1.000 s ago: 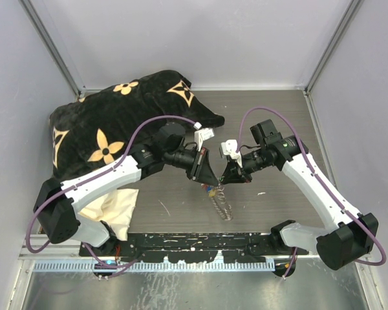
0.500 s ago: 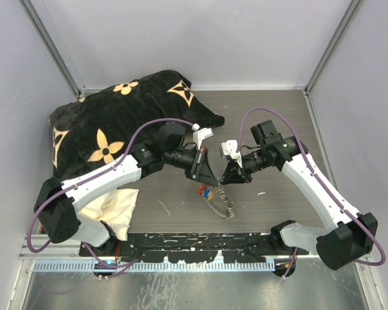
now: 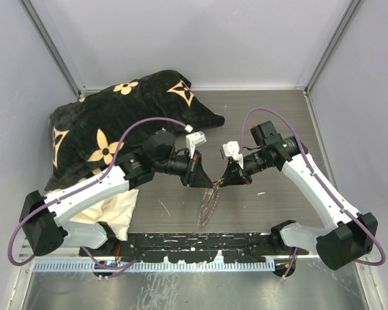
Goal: Remove the keys from the keyring
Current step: Remove the key from the keyring.
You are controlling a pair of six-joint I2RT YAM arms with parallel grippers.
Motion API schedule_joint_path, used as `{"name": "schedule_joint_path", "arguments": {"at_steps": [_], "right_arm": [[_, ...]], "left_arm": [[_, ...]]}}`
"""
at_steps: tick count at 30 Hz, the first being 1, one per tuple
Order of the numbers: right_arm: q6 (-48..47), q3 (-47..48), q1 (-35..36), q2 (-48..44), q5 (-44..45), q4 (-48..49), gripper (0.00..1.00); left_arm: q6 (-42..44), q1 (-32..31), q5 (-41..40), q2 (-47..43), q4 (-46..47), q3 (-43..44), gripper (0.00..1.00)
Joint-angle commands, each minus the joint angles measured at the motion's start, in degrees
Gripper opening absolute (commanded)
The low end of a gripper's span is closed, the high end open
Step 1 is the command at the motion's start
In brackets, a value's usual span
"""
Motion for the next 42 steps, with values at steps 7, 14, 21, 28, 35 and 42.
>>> {"name": "schedule_joint_path", "arguments": {"at_steps": [7, 14, 21, 28, 35, 42], "right_arm": [[-1.7, 0.5, -0.4, -1.0, -2.2, -1.0, 0.01], [-3.0, 0.7, -0.4, -1.4, -3.1, -2.2, 0.01], [-3.3, 0.5, -0.4, -1.7, -3.1, -2.3, 0.01], [-3.2, 0.4, -0.4, -1.6, -2.6, -2.1, 0.01], [-1.5, 0.0, -0.4, -1.6, -1.6, -0.5, 0.01], [1.0, -0.2, -0.4, -1.4, -0.8, 1.5, 0.01]], "left_arm": [[0.8, 0.1, 4.9, -2.7, 13.3, -4.8, 0.0], [0.8, 0.7, -1.4, -1.3, 10.6, -5.0, 0.0], [0.6, 0.6, -6.5, -1.8, 12.6, -6.6, 0.1], [0.1, 0.7, -16.8, -3.7, 10.8, -7.4, 0.31], [0.9, 0.6, -21.1, -12.0, 12.2, -10.6, 0.52], [-1.2, -0.4, -17.2, -15.5, 11.2, -11.1, 0.54]]}}
